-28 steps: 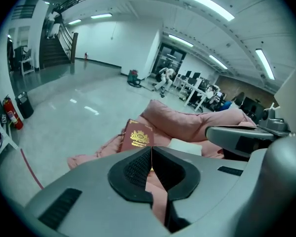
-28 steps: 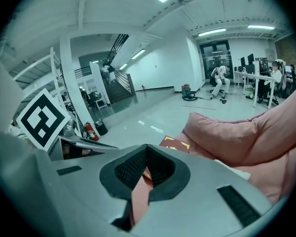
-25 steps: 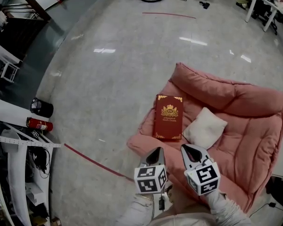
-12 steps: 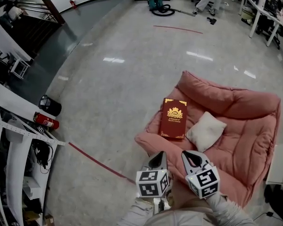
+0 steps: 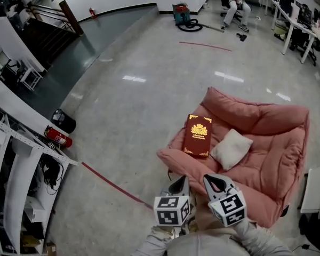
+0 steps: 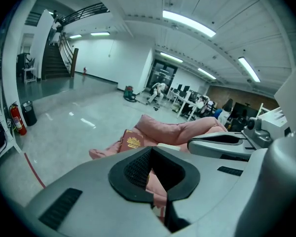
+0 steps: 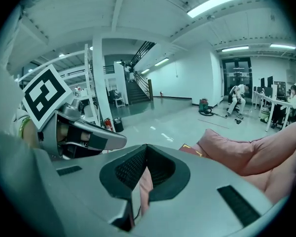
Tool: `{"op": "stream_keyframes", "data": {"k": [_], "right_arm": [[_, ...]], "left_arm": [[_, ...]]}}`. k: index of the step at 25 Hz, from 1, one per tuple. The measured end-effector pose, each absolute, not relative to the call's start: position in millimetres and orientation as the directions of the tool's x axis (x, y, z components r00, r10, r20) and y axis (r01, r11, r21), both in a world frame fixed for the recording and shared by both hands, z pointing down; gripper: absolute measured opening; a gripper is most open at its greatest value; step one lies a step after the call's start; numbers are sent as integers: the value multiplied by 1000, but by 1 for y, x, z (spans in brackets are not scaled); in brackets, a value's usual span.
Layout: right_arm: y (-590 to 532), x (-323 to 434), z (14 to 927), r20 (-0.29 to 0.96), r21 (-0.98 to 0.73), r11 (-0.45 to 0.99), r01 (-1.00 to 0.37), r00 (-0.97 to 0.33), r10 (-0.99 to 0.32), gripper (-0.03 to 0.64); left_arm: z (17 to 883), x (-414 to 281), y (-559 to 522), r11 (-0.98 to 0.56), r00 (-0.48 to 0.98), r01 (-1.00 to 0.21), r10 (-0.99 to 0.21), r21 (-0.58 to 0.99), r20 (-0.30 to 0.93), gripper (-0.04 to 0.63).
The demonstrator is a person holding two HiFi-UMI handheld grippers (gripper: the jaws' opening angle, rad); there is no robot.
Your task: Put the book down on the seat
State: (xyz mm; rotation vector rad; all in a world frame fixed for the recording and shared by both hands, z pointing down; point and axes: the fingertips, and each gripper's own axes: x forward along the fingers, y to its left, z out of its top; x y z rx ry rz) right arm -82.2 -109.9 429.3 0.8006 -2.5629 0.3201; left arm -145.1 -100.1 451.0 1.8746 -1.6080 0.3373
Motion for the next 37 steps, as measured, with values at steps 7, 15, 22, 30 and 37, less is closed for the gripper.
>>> {"op": "stream_keyframes", "data": {"k": [7,15,22,30,37], "right_arm": [[-70,-77,409,430,-110,817,-566,-768,-475,5],[-48,-67,396,408,-97,811,-576,-767,-496,5],[-44,-69,387,390,-81,811,-579,-767,-509,5],[-46,-70,384,384,-70,809,-583,-764,-518,5],[-43,-72,384,384,-67,813,-578,-768,-514,5]], "left_arm": [[442,-129,-61,-83,254,-946,-791,314,556,6],[425,-120,-44,-118,264,-948,-810,295,524,6],[417,-124,-41,-116,256,-949,-824,292,505,6],[413,-129,-42,-108,246,-951,-833,291,495,6],[414,-129,-41,-107,248,-950,-830,295,500,6]]}}
